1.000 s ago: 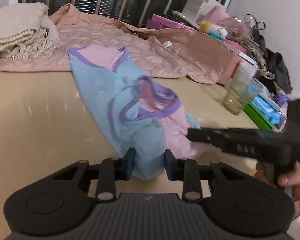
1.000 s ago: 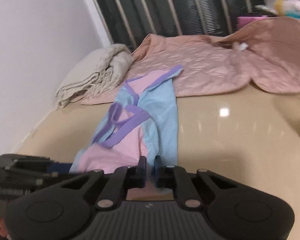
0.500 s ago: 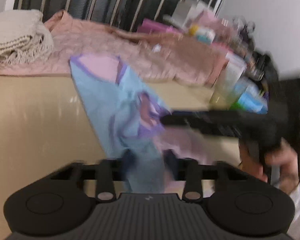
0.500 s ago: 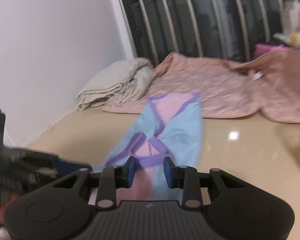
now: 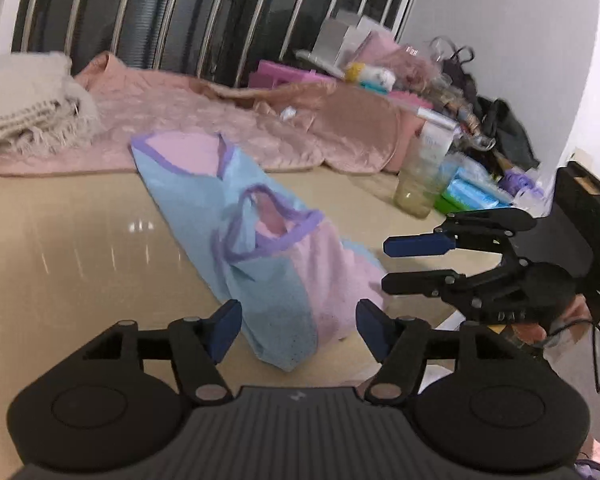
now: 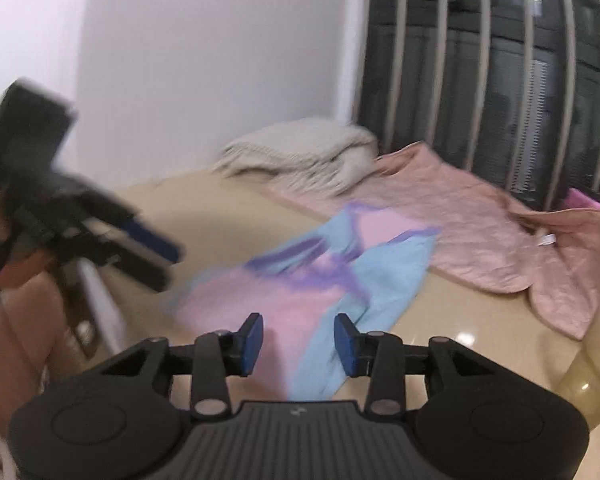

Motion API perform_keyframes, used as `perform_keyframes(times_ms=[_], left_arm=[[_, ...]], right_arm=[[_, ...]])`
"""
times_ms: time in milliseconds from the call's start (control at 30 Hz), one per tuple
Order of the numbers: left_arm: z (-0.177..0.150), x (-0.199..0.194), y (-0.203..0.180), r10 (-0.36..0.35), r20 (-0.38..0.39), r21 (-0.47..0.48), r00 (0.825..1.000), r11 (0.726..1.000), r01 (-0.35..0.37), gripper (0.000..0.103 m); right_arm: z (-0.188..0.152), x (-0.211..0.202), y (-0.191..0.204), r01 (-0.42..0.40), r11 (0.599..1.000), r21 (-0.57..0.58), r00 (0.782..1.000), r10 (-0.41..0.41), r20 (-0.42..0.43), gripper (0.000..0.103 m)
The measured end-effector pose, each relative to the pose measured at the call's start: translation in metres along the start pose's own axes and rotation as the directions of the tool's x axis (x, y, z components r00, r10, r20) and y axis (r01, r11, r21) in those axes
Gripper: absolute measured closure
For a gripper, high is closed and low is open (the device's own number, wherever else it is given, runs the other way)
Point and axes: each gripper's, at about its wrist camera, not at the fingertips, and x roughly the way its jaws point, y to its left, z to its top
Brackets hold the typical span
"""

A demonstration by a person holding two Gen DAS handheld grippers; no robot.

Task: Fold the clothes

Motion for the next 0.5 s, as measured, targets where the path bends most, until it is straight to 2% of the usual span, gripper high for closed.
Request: perform_keyframes(times_ms=[33,67,100,133,200,267,300,333,367,467,500], left_arm=[[0.0,0.007,-0.001,0.012,-0.017,-0.005,1.0,1.0,-0.012,0.066],[0.0,0.015,-0.002,0.023,-0.034,-0.009,0.999,1.0,-0.023,0.074],[0.0,0.019,-0.002,0.049,-0.044,-0.008,0.998,0.999,-0.049,0.077],[-0.001,0.015,-0.001,0.05,-0.035,-0.004,0.998,0.999,-0.051,0.077],[-0.004,0.007,0.0,0.052,-0.016,0.004,0.999,0.999,-0.052,0.072],[-0.008,-0.013,-0.001,0.028,0.036,0.056,0.999,0.998,-0.03,0.05],[-0.009,-0.02,-0.004,0.024,0.052,0.088,0.998,0.996,-0.029,0.035],[-0.009,-0.024,-0.007,0.03,0.062,0.117,0.998,0.992,-0.037,0.033],[-0.008,-0.023,-0.01,0.037,0.056,0.134,0.998,0.99,-0.044,0.034],[-0.008,-0.009,-0.017,0.024,0.022,0.185,0.999,0.982,-0.027,0.034],[-0.01,-0.004,-0.022,0.035,0.015,0.231,0.999,0.972,-0.037,0.034]], right_arm=[[-0.002,0.004,-0.001,0.012,1.0,0.023,1.0,-0.012,-0.008,0.07],[-0.004,0.01,-0.005,0.025,0.997,0.067,0.999,-0.023,-0.024,0.083],[-0.005,0.016,-0.009,0.031,0.992,0.121,0.998,-0.024,-0.057,0.099],[-0.006,0.018,-0.011,0.033,0.989,0.146,0.997,-0.023,-0.07,0.099],[-0.005,0.016,-0.012,0.036,0.986,0.163,0.997,-0.024,-0.071,0.097],[-0.004,0.02,-0.011,0.018,0.988,0.155,0.998,-0.007,-0.066,0.09],[-0.004,0.023,-0.01,0.006,0.989,0.148,0.998,0.003,-0.063,0.072],[-0.003,0.026,-0.009,-0.005,0.99,0.141,0.998,0.013,-0.06,0.061],[-0.002,0.028,-0.008,-0.016,0.991,0.134,0.998,0.024,-0.057,0.055],[-0.001,0.036,-0.005,-0.049,0.992,0.112,0.997,0.055,-0.049,0.059],[0.0,0.039,-0.004,-0.06,0.993,0.105,0.997,0.065,-0.047,0.069]])
